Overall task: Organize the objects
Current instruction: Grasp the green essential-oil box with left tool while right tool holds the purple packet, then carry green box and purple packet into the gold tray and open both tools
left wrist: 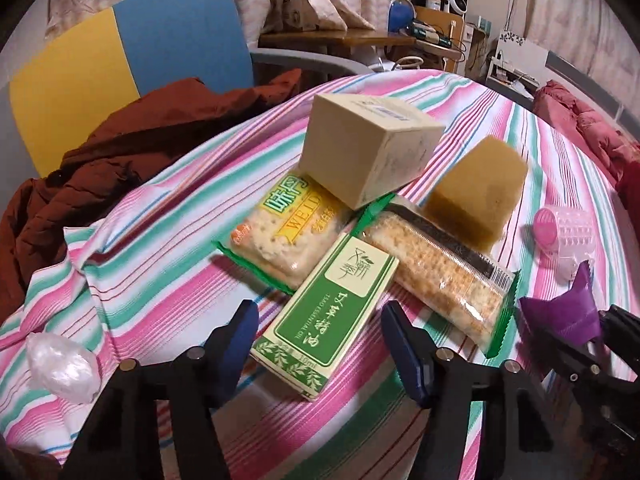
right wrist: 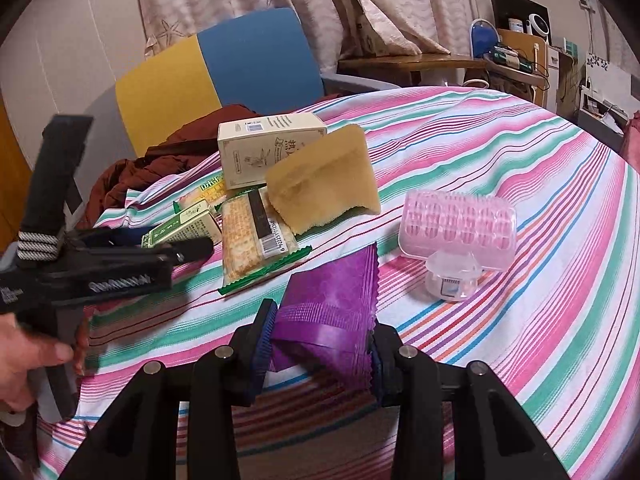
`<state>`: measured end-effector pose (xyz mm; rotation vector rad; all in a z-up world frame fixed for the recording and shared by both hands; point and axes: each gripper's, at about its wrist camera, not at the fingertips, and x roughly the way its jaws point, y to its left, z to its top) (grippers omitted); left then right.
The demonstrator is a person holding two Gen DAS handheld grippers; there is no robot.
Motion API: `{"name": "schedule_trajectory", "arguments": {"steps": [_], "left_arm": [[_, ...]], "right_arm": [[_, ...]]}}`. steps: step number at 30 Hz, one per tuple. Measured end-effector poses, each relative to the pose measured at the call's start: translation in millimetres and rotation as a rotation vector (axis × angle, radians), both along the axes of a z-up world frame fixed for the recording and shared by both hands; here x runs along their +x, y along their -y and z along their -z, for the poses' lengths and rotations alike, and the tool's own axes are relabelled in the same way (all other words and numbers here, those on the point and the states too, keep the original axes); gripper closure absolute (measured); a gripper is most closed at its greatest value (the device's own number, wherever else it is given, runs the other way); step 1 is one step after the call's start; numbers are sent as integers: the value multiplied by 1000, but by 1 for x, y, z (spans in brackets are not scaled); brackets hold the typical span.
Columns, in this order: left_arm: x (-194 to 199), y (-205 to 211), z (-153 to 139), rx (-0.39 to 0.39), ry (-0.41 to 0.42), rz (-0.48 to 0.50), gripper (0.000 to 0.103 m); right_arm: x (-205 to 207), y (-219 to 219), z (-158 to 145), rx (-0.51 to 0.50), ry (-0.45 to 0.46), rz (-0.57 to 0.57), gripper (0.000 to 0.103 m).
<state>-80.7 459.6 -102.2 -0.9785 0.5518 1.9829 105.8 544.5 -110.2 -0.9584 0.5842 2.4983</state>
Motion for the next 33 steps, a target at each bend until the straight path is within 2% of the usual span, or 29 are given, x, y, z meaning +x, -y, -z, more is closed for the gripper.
{"name": "schedule_trajectory", "arguments": {"steps": [3, 7, 12, 17, 25, 33], "left_arm": [[1, 5, -3, 40, 41, 14, 63], [9, 13, -3, 75, 55, 22, 71], [19, 27, -5, 89, 33, 0, 72], [30, 50, -11, 143, 8, -34, 72], [58, 85, -21, 200, -76, -62, 72], [83, 120, -26, 237, -109, -87, 72]], "right_arm": [[0, 0, 0, 3, 0, 1, 63], [-1, 2, 0, 10, 4, 3, 63], [-1, 2, 0, 17, 9, 7, 65], [-1, 4, -1, 28, 12, 11, 66], [1, 5, -4, 40, -1, 7, 66], [3, 30, -19, 119, -22, -50, 67]]}}
